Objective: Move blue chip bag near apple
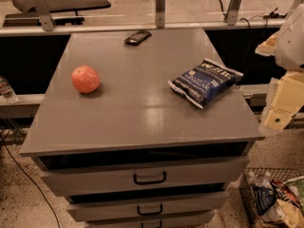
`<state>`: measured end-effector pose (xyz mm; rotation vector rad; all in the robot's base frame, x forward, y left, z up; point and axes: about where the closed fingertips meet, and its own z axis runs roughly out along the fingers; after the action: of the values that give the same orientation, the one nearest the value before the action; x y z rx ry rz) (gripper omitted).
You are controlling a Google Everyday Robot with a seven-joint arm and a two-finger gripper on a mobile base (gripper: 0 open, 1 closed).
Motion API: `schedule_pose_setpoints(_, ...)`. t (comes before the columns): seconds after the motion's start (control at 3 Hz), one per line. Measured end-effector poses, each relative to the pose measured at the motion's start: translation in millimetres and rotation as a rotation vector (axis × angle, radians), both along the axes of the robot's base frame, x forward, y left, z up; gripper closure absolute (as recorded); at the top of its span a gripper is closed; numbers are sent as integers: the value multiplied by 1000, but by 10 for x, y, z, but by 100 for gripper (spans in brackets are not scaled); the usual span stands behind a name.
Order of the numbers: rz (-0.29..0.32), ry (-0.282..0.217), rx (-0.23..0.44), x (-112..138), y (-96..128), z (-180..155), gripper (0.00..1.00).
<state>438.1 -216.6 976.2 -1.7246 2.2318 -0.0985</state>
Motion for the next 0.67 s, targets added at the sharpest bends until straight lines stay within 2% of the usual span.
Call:
schedule_pose_setpoints(0.33,1,-4,1,7,5,4,0)
schedule_pose_setpoints(0.67,17,-34,34,350,131,-161,0)
